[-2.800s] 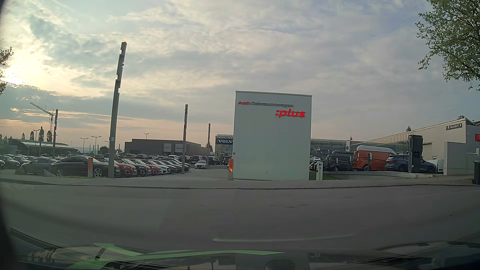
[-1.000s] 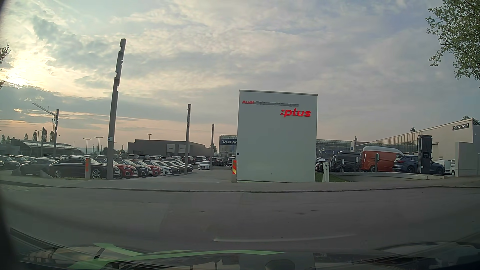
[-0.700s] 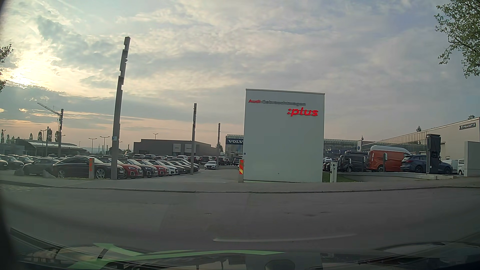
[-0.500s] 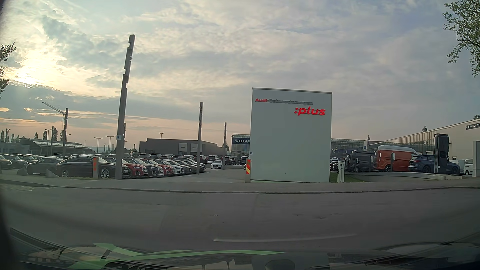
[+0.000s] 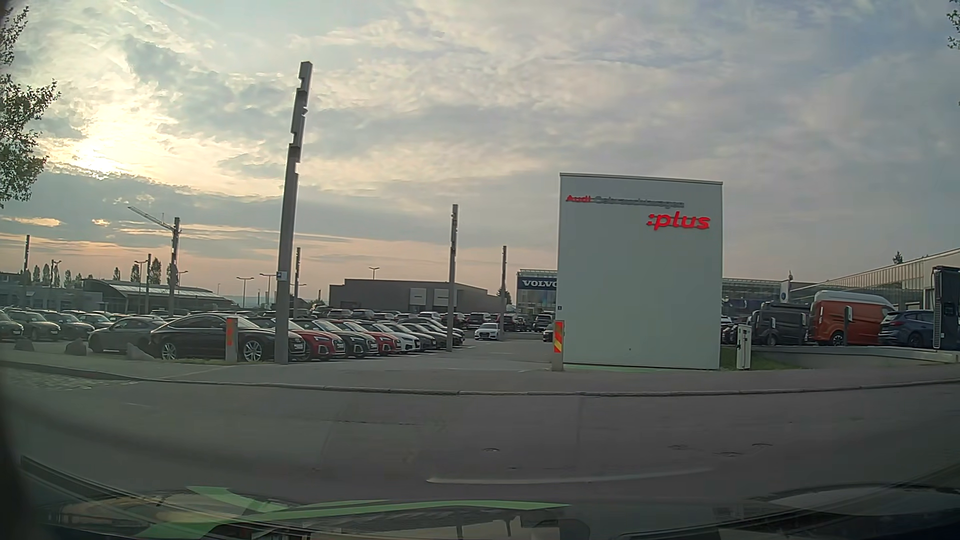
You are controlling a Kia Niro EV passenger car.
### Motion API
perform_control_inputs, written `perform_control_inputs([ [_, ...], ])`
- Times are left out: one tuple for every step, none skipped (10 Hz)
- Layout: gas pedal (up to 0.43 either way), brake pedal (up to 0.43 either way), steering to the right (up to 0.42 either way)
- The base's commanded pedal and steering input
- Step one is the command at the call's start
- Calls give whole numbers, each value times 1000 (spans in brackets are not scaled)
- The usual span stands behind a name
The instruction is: Follow the waypoints while adhering to traffic rules and regulations
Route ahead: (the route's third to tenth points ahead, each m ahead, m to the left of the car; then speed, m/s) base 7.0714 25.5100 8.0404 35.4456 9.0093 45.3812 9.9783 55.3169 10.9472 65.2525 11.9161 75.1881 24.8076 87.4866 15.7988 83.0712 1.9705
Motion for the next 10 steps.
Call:
perform_control_inputs([
  [169, 0, -565],
  [169, 0, -588],
  [169, 0, -624],
  [169, 0, -654],
  [169, 0, -688],
  [169, 0, -707],
  [169, 0, -716],
  [169, 0, -718],
  [169, 0, -715],
  [169, 0, -711],
])
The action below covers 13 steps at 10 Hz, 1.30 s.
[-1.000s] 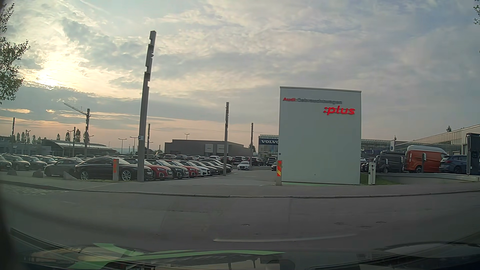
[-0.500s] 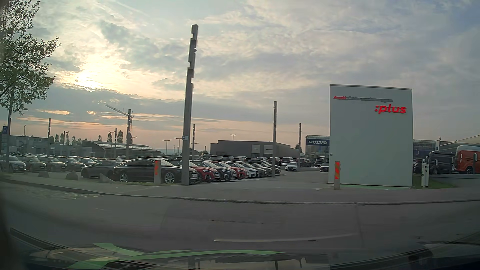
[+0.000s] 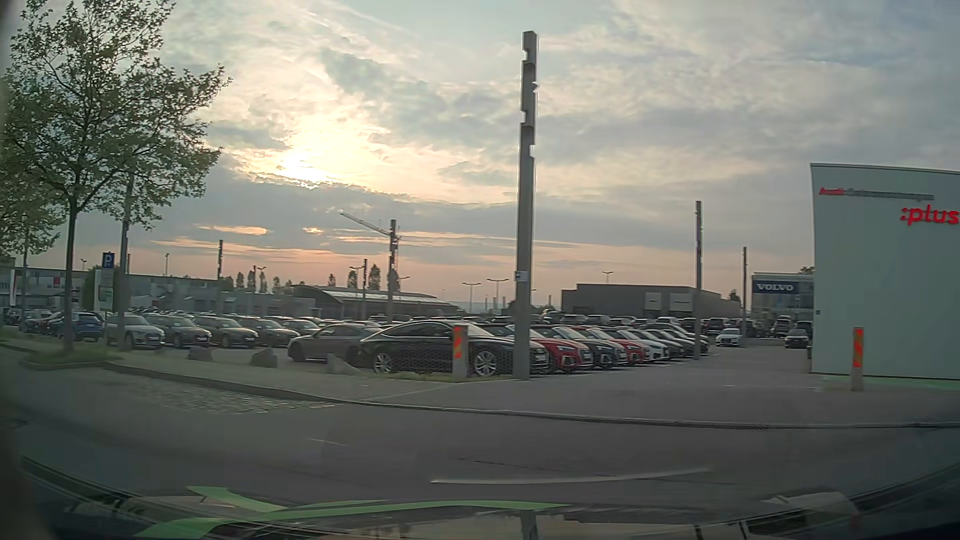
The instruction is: Follow the waypoints while adhering to traffic rules and regulations
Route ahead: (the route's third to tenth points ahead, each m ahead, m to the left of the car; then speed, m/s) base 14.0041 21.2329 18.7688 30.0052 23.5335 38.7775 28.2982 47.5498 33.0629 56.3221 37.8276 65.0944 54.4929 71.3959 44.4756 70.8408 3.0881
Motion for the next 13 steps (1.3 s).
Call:
perform_control_inputs([
  [169, 0, -707],
  [169, 0, -704],
  [169, 0, -700],
  [169, 0, -694],
  [169, 0, -686],
  [157, 0, -673],
  [150, 0, -660],
  [130, 0, -639],
  [118, 0, -615],
  [110, 0, -584],
  [98, 0, -547],
  [98, 0, -520],
  [98, 0, -480],
])
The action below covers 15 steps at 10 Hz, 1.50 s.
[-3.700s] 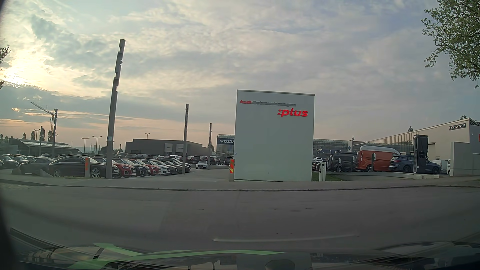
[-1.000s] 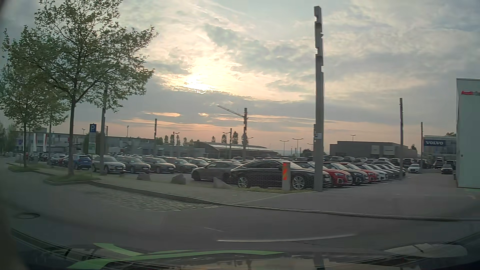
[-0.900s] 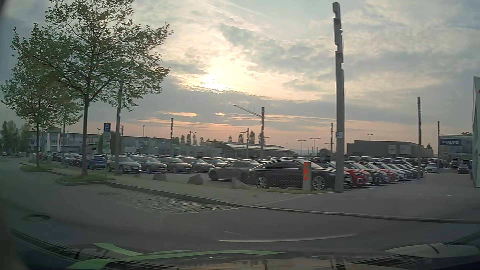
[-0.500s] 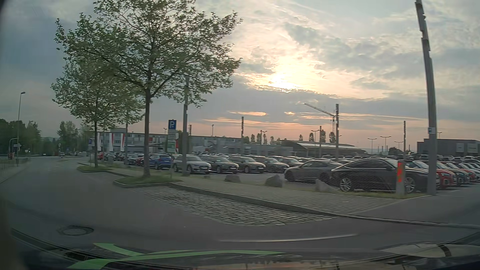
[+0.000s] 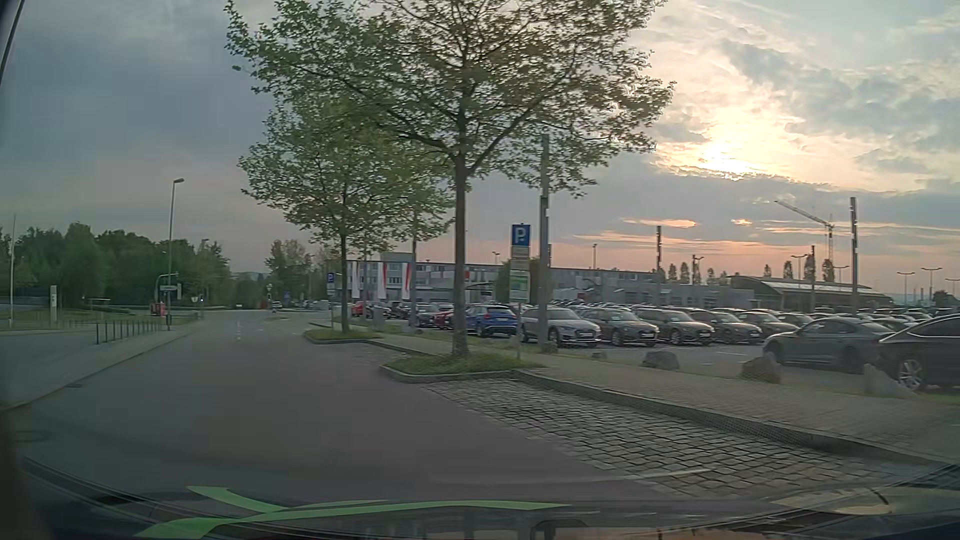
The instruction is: Follow the waypoints while adhering to traffic rules and regulations
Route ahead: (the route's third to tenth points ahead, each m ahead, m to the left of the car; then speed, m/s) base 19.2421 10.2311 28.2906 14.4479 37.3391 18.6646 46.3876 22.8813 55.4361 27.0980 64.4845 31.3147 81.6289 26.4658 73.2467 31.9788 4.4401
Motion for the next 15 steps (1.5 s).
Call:
perform_control_inputs([
  [98, 0, -436],
  [98, 0, -402],
  [98, 0, -356],
  [98, 0, -315],
  [98, 0, -274],
  [98, 0, -242],
  [79, 0, -202],
  [79, 0, -168],
  [59, 0, -162],
  [39, 0, -152],
  [20, 0, -134],
  [0, 0, -119],
  [0, 0, -104],
  [0, 0, -94],
  [0, 0, -90],
])
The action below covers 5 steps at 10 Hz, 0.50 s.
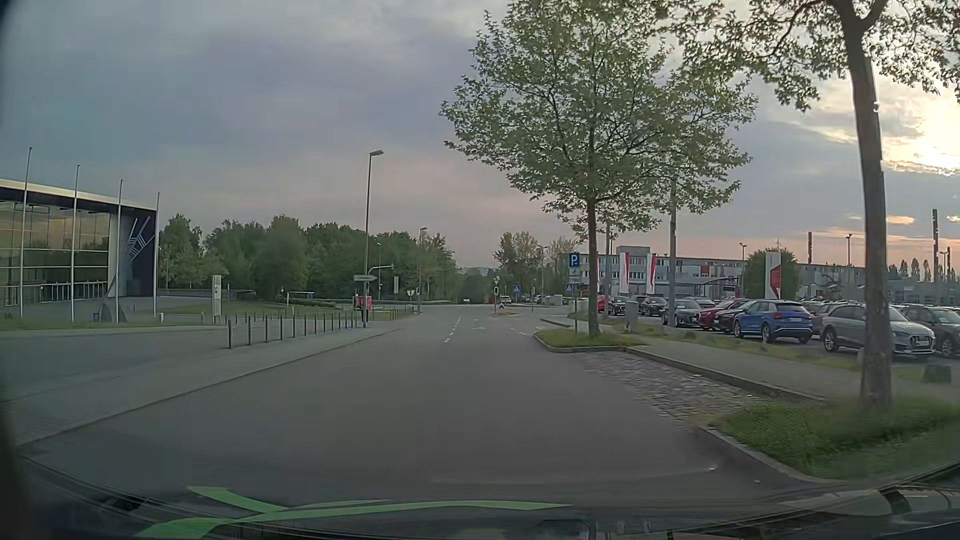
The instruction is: Follow the waypoints while adhering to traffic rules and regulations
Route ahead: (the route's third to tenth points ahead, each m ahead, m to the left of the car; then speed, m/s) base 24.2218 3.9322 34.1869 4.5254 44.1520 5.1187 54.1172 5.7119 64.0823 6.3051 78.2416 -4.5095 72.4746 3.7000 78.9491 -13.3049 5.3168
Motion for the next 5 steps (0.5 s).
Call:
perform_control_inputs([
  [0, 0, -79],
  [0, 0, -71],
  [0, 0, -65],
  [0, 0, -62],
  [0, 0, -57],
])
